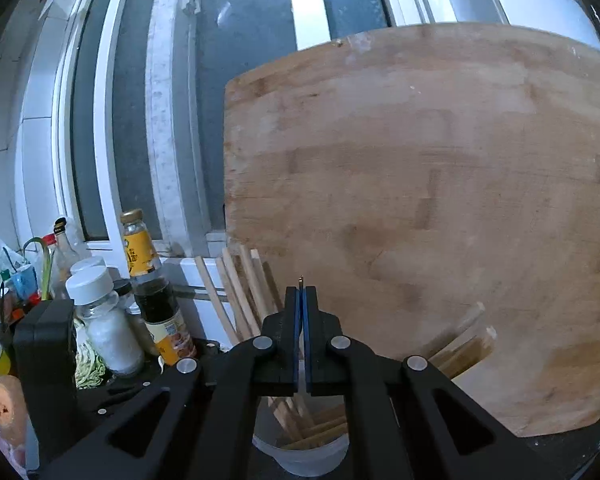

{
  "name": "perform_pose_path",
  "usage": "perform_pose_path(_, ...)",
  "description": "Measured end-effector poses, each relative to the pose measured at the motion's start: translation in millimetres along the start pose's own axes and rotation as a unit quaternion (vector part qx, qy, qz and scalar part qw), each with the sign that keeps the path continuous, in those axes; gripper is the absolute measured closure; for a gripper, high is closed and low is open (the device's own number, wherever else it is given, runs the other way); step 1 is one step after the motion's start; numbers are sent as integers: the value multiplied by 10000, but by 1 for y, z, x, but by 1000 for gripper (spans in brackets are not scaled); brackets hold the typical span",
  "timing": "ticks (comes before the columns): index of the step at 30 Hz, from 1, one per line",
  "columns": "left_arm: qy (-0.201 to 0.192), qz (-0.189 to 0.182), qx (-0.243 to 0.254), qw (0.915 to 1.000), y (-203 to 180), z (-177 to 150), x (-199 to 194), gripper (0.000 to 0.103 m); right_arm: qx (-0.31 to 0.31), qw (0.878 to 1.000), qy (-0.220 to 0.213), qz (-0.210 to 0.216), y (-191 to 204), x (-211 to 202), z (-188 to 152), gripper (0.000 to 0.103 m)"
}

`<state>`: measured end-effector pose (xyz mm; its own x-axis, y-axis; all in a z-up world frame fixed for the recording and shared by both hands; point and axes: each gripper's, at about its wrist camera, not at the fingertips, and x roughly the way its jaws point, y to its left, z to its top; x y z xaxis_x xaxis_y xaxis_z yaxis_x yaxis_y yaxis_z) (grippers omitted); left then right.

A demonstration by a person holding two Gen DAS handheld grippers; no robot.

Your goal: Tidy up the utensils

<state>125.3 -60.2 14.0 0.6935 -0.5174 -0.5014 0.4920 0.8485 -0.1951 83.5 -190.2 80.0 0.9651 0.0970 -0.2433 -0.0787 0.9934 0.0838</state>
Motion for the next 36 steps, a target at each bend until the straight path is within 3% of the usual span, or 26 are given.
perform_pose_path(4, -9, 47, 49, 10000, -1, -1, 2, 79, -97, 9999, 118, -17, 0, 6, 0, 101)
perform_pose_path(7, 3, 33, 11, 10000, 1, 0, 0, 79, -129, 9986, 475, 216, 1, 17, -3, 101)
perform_pose_path(9, -11, 82, -14, 10000, 2, 0, -2, 79, -117, 9952, 774, 588, 3, 24, -8, 99)
perform_pose_path(19, -128, 331, -86, 9993, 12, 0, -10, 79, 319, 9792, 1686, 1085, -5, 47, -18, 98)
perform_pose_path(30, -420, 583, -68, 9974, 17, 1, -21, 79, 366, 9780, 1689, 1167, -9, 35, -10, 95)
perform_pose_path(32, -521, 714, 40, 9961, 13, 0, -25, 79, 288, 9793, 1641, 1147, -9, 30, -7, 92)
perform_pose_path(34, -625, 982, 164, 9931, 7, -3, -32, 78, 238, 9820, 1550, 1049, -9, 22, -6, 81)
perform_pose_path(36, -775, 1136, 259, 9902, 1, -8, -45, 59, 237, 9849, 1383, 1011, -12, 9, -4, 81)
